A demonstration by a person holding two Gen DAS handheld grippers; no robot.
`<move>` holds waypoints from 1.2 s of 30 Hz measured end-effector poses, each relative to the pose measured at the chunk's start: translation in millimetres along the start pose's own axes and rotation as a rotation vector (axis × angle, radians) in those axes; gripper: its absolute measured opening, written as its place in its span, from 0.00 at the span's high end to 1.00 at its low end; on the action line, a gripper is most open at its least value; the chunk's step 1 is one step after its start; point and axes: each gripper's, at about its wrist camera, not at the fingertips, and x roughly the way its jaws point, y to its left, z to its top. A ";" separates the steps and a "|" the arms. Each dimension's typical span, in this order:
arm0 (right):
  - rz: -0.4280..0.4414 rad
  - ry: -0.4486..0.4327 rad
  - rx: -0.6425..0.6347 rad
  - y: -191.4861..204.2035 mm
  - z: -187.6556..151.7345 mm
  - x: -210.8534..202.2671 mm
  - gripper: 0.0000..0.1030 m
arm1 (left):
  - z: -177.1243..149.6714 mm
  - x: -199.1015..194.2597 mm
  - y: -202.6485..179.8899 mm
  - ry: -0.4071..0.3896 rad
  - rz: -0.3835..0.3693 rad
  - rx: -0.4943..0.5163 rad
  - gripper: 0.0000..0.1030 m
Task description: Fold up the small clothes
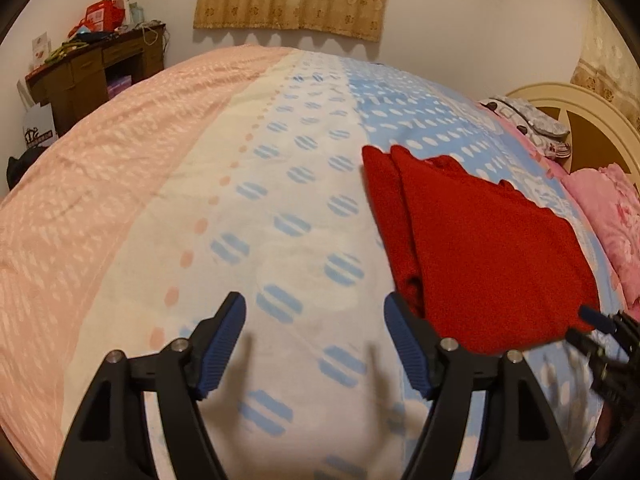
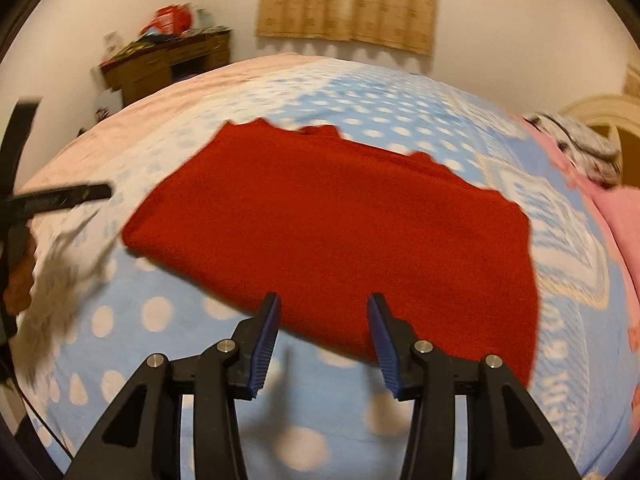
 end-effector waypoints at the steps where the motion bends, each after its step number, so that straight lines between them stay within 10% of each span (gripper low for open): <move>1: 0.001 0.000 -0.013 6.9 1.3 2.0 0.55 | 3.5 3.1 -1.2 0.007 -0.006 0.004 0.26; 15: -0.001 -0.050 -0.248 116.9 13.0 20.0 0.44 | 58.0 63.2 -15.4 0.076 -0.302 -0.087 0.16; 33: -0.056 -0.062 -0.285 147.4 14.5 47.2 0.45 | 78.5 109.0 -25.3 0.117 -0.323 -0.081 0.21; 36: -0.059 -0.059 -0.284 148.5 16.0 51.3 0.59 | 81.2 112.1 -25.5 0.115 -0.310 -0.075 0.33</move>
